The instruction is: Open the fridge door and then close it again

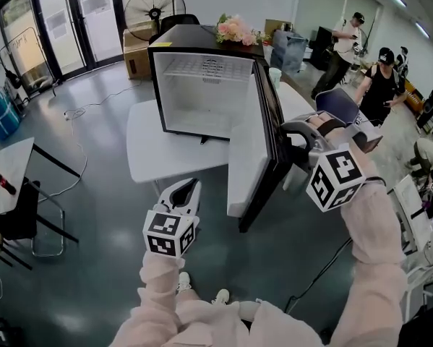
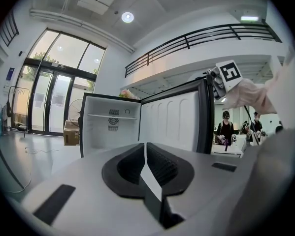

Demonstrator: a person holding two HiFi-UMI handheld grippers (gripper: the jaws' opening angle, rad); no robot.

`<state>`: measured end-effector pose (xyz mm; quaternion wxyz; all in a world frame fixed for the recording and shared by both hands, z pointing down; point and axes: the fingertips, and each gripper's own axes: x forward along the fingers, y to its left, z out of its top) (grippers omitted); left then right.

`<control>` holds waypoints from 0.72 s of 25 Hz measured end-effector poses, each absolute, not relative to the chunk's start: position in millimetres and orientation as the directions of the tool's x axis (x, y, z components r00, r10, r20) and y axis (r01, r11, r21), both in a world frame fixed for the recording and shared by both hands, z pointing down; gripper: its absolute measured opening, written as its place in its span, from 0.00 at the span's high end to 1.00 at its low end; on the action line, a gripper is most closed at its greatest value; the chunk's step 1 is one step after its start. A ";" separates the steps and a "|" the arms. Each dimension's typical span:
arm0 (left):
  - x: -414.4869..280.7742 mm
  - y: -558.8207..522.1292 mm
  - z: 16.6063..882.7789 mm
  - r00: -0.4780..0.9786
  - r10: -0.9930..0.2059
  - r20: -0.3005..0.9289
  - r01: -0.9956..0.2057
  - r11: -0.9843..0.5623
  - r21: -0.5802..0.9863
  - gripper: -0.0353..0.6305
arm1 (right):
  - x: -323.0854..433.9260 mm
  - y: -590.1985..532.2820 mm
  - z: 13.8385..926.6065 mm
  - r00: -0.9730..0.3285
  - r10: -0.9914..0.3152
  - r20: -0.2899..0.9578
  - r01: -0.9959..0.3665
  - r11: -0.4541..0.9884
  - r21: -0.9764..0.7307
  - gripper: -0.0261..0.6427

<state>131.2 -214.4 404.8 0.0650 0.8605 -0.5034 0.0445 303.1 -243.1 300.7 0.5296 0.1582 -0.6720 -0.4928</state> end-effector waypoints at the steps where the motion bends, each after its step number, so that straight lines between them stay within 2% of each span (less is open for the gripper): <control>1: 131.4 -214.5 404.7 0.489 -0.861 0.142 -0.872 -0.485 0.066 0.93 | 302.7 -242.8 300.7 -0.391 -0.734 0.556 0.309 0.464 0.830 0.70; 18: 102.9 -226.7 396.5 0.470 -0.872 0.135 -0.883 -0.467 0.052 0.93 | 262.7 -246.8 297.8 -0.416 -0.693 0.589 0.310 0.501 0.808 0.70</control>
